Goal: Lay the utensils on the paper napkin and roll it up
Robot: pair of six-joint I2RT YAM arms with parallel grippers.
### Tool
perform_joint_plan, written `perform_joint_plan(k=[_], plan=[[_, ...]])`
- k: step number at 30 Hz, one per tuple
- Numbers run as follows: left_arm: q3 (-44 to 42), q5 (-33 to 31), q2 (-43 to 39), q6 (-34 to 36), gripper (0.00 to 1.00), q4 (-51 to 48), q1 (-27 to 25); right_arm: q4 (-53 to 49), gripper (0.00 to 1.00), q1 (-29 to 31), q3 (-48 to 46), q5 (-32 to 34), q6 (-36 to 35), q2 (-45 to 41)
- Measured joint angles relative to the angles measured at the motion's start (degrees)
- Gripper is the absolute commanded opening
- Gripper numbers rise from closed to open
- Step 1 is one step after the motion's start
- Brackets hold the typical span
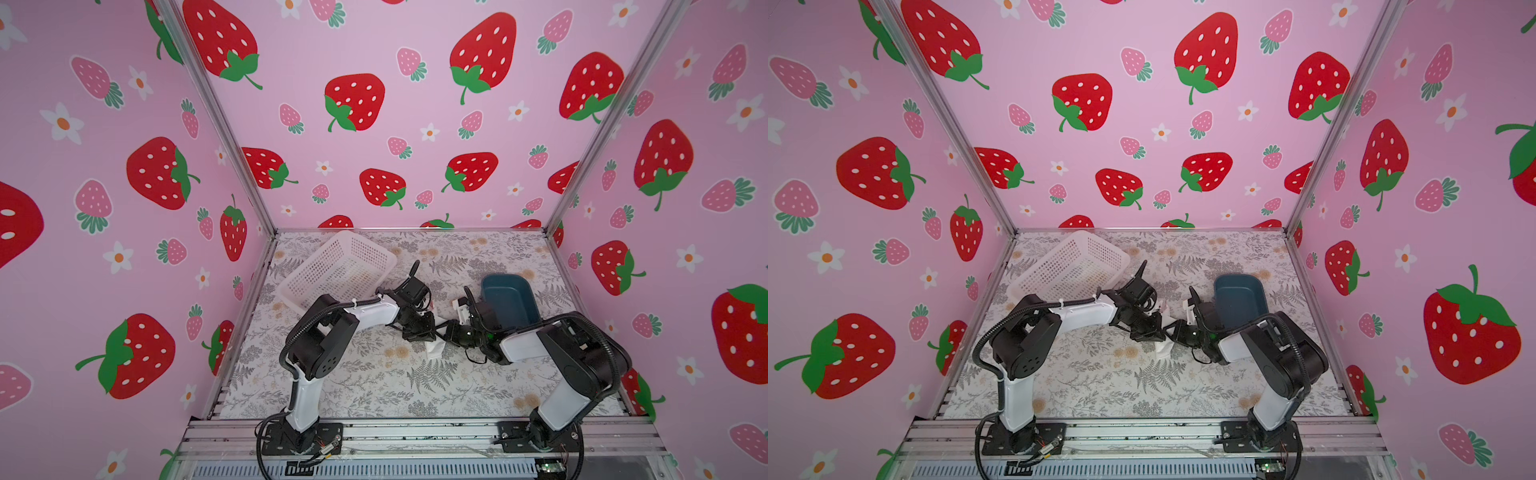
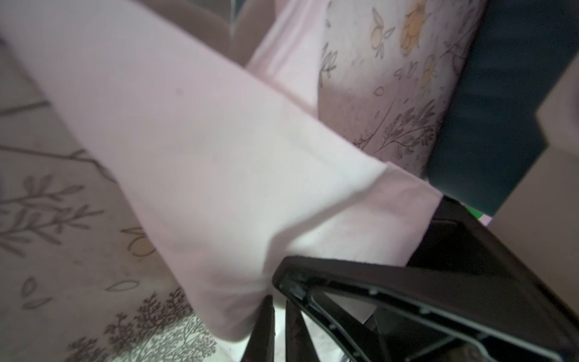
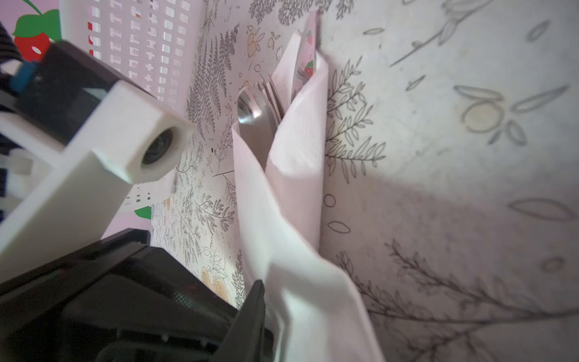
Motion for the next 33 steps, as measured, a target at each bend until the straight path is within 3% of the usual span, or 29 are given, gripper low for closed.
perform_joint_plan(k=[9, 21, 33], plan=[[-0.44, -0.04, -0.85, -0.22, 0.17, 0.07, -0.15, -0.52, 0.10, -0.20, -0.04, -0.24, 0.17, 0.22], [-9.27, -1.90, -12.35, -1.09, 0.27, 4.63, 0.07, -2.29, 0.05, -0.24, -0.04, -0.61, 0.13, -1.03], [-14.69, -9.07, -20.85, -1.05, 0.50, 5.97, 2.25, -4.96, 0.05, -0.24, -0.33, -0.61, -1.11, -5.03]])
